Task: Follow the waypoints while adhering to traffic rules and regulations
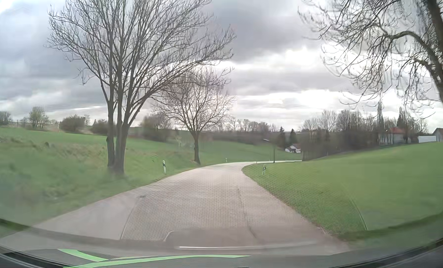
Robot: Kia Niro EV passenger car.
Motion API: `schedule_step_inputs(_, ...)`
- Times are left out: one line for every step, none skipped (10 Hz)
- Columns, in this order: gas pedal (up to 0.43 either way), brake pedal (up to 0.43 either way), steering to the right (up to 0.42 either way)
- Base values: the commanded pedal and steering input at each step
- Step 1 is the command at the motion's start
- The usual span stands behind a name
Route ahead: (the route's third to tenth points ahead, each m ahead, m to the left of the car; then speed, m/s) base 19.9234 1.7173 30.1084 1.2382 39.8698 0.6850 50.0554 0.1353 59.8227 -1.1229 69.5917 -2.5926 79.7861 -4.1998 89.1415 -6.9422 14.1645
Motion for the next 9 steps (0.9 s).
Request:
schedule_step_inputs(0.0,0.0,0.001)
schedule_step_inputs(0.0,0.0,0.003)
schedule_step_inputs(0.0,0.0,0.005)
schedule_step_inputs(0.0,0.0,0.005)
schedule_step_inputs(0.0,0.0,0.005)
schedule_step_inputs(0.0,0.0,0.007)
schedule_step_inputs(0.0,0.0,0.012)
schedule_step_inputs(0.0,0.0,0.013)
schedule_step_inputs(0.0,0.0,0.013)
